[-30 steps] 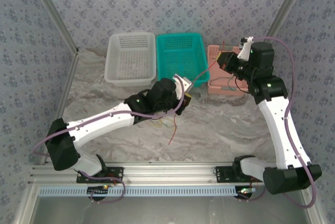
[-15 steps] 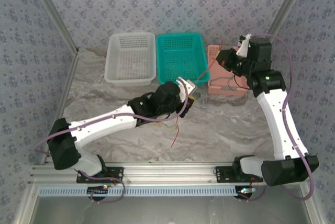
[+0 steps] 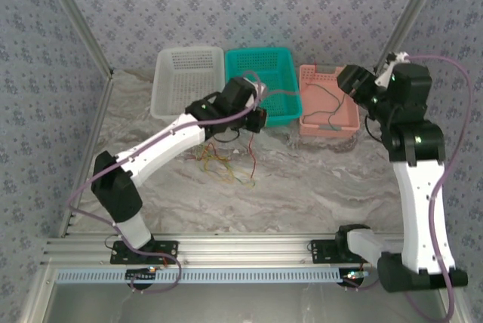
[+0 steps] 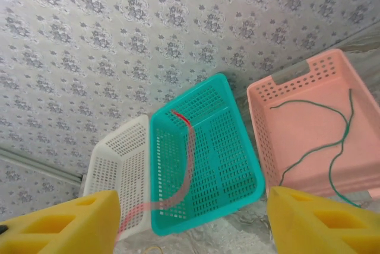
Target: Untangle the cables
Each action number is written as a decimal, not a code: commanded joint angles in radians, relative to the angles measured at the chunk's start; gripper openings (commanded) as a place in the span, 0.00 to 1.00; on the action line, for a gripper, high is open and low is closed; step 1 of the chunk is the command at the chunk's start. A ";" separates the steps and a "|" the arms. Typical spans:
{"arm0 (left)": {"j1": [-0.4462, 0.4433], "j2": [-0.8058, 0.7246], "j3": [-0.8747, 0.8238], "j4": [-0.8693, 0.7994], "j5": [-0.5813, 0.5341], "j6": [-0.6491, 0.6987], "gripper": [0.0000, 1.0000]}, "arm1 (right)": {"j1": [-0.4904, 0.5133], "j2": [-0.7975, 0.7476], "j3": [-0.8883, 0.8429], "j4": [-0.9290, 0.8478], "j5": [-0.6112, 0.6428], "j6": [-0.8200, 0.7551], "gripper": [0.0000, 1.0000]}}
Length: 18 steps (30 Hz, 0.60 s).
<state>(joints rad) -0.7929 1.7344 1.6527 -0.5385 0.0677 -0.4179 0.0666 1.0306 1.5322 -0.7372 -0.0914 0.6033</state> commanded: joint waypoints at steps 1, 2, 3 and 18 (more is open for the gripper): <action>0.073 0.074 0.115 -0.042 0.050 -0.076 0.00 | 0.023 -0.099 -0.104 -0.046 0.053 0.016 0.68; 0.092 0.106 0.157 -0.044 0.055 -0.084 0.00 | 0.032 -0.130 -0.144 -0.036 0.044 0.018 0.68; 0.107 0.139 0.201 -0.047 0.057 -0.087 0.00 | 0.038 -0.155 -0.172 -0.026 0.029 0.019 0.68; 0.221 0.864 1.200 -0.273 0.043 -0.183 0.00 | 0.119 -0.155 -0.176 0.194 -0.191 -0.048 0.71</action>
<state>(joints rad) -0.5766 2.5595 2.7880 -0.7647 0.1184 -0.5800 0.1638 0.8791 1.3113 -0.5648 -0.2642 0.5858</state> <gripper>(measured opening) 0.054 0.708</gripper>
